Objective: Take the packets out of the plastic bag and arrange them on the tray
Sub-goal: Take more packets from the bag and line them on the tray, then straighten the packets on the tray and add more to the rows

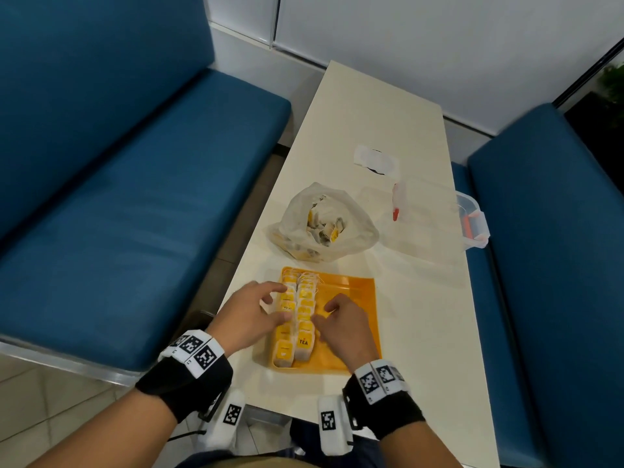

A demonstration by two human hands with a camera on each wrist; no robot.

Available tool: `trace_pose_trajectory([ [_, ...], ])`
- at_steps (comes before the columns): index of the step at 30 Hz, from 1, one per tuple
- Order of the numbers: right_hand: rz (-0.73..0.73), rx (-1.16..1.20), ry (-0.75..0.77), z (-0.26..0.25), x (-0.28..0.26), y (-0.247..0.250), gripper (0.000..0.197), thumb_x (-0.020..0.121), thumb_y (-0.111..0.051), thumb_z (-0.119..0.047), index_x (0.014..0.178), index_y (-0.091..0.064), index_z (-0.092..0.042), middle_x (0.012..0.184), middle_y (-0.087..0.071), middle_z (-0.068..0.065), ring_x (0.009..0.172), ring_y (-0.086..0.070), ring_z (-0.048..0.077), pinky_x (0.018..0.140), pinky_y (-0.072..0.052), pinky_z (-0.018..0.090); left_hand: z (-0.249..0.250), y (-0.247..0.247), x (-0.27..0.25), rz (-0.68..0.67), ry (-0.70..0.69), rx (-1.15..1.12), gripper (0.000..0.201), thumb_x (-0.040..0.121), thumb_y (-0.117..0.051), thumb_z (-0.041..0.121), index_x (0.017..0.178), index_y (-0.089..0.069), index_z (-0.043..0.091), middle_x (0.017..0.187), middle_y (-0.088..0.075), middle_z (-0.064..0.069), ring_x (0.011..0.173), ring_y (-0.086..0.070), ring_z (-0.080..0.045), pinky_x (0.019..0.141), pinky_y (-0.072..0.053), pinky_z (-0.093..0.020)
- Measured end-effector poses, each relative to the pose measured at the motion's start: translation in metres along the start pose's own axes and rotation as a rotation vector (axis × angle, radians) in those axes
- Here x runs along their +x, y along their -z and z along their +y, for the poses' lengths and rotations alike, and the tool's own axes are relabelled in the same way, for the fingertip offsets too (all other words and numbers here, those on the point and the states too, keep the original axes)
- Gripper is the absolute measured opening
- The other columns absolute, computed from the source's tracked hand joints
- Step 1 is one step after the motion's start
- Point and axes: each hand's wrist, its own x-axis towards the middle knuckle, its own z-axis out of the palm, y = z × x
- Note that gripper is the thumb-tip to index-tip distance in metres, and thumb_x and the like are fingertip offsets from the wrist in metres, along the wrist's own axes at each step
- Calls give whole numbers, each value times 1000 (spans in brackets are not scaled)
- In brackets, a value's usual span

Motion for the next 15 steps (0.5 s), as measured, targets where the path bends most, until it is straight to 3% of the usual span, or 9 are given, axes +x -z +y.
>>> trace_pose_trajectory([
  [3, 240, 169, 2, -11, 14, 46, 34, 81, -72, -45, 100, -53, -23, 84, -66, 2, 78, -68, 19, 73, -55, 36, 28, 25, 21, 215, -19, -62, 32, 88, -72, 51, 114, -67, 33, 108, -58, 8, 92, -63, -11, 85, -55, -36],
  [5, 367, 214, 34, -22, 25, 74, 42, 82, -71, -49, 106, -51, -22, 95, -62, 2, 89, -62, 19, 75, -50, 32, 47, 36, 40, 319, -11, -125, 39, 88, -69, 56, 112, -62, 26, 104, -62, 6, 93, -61, -13, 85, -53, -37],
  [7, 414, 218, 69, -31, 38, 91, 50, 83, -71, -51, 117, -48, -22, 108, -53, 0, 96, -56, 17, 79, -45, 30, 62, 40, 61, 302, 22, -163, 50, 86, -69, 61, 115, -53, 24, 101, -63, 5, 94, -61, -14, 85, -53, -36],
  [9, 376, 197, 83, -38, 52, 95, 52, 84, -70, -49, 123, -48, -22, 112, -50, -1, 99, -54, 16, 81, -48, 32, 71, 38, 80, 245, 57, -133, 46, 85, -73, 55, 112, -50, 24, 97, -64, 3, 90, -63, -16, 78, -54, -34],
  [12, 319, 176, 93, -43, 68, 92, 24, 88, -67, -37, 98, -59, -17, 93, -66, 2, 79, -67, 21, 74, -60, 42, 75, 36, 96, 310, 17, -77, 13, 89, -67, 21, 84, -57, 15, 81, -62, -1, 73, -60, -22, 60, -51, -32],
  [13, 331, 202, 101, -44, 70, 93, 18, 89, -65, -33, 88, -59, -16, 82, -68, 3, 70, -69, 23, 68, -60, 45, 75, 38, 97, 350, -9, -73, 13, 88, -62, 14, 77, -55, 14, 74, -59, -2, 67, -55, -24, 56, -46, -31],
  [15, 381, 275, 106, -46, 68, 97, 19, 90, -65, -28, 78, -57, -15, 71, -67, 3, 63, -69, 26, 63, -60, 47, 79, 48, 92, 417, -44, -43, 10, 85, -60, 14, 77, -56, 19, 69, -60, -1, 63, -54, -24, 57, -47, -32],
])
